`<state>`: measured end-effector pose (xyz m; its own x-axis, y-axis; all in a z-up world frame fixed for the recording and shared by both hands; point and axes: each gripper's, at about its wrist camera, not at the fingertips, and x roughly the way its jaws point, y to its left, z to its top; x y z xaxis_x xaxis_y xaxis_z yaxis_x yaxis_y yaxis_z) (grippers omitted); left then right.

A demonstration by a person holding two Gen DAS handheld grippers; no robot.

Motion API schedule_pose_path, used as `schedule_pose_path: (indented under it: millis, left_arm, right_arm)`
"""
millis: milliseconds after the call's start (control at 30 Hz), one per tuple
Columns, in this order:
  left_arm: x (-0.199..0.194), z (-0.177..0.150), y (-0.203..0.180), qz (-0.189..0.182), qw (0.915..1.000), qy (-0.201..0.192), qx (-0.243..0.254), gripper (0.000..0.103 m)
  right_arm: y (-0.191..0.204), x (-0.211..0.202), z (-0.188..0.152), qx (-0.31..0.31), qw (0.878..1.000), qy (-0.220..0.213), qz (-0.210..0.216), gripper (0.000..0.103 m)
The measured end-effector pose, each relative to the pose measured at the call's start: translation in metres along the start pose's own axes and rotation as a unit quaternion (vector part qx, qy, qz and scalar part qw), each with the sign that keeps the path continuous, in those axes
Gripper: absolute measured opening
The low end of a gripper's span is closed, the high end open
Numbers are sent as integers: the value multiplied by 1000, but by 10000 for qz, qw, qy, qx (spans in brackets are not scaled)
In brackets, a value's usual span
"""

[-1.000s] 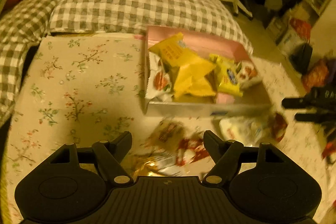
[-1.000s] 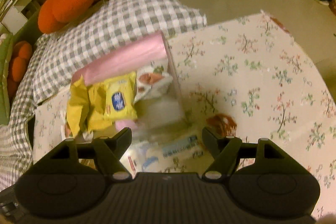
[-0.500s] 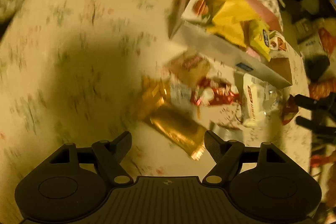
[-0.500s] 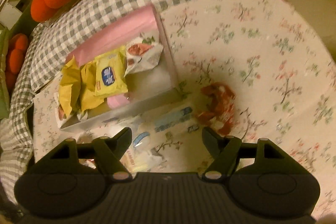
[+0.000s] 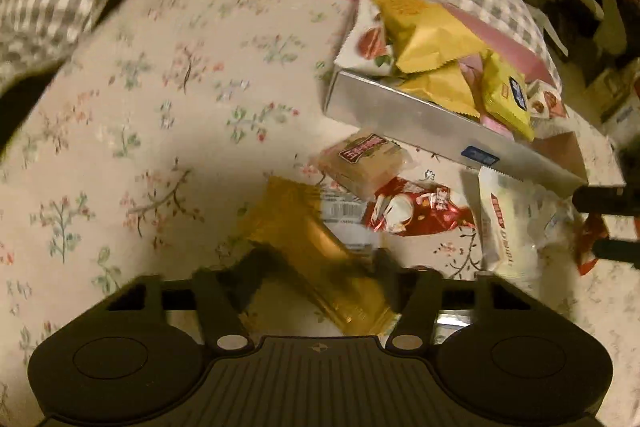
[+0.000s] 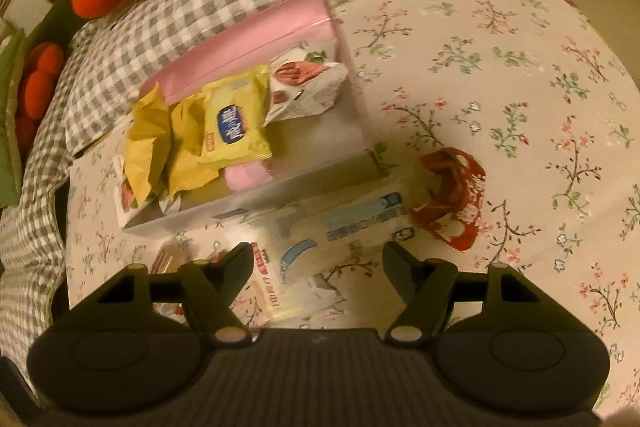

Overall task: Organize snacks
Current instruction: 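Grasp the gold bar snack from the table with the left gripper, then hold the gold bar with the left gripper while the right gripper grasps the white milk-bar packet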

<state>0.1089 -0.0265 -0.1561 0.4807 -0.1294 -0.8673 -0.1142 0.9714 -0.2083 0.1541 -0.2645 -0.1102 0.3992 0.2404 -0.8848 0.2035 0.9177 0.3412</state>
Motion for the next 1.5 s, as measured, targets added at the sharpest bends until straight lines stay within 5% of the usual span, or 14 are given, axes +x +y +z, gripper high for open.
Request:
schedule_pose_path:
  millis: [67,300,500,733,833,933,1067,1167,1333,1433,1500]
  left_arm:
    - [1,5,6,-29,9999,-19,-169,26]
    - [-5,17,16,-219,9988,50,-428,24]
    - [-21,20,10,-374,9990,-86,-248,24]
    - [-31,26,9,-426,9986,-297,-133,24]
    - [-29,27,10,-410,9987,-285,-122,24]
    - [-32,27,11,-443,9984,-327,-120,24]
    - [-36,29,11,-477,9979,-418,-92,24]
    - [-38,30,11,-542,9976,-426,-114,24]
    - [-41,31,7,-583,9971,-485,-26,24]
    - [-42,31,6,-592,9969,-514,22,24]
    - [-42,33,7,-598,9968,-530,20,24]
  right_arm:
    - [3,0,-1,-68,10000,-17,-14,67]
    - [16,7,-5,-614,9980,153,35,64]
    - [-22,17,3,876,9956,289,172,65]
    - [-53,38,-4,2409,9689,112,549,70]
    - [-46,39,-4,2392,9697,-131,485,67]
    - [-35,40,-6,2023,9789,-174,250,39]
    - [-50,31,-7,2306,9713,53,577,8]
    - [-56,17,-6,2215,9736,-76,542,2]
    - [-61,19,-8,2232,9739,54,419,5]
    - [-73,25,-10,2729,9613,44,384,29]
    - [-79,24,-11,2898,9559,-26,482,59]
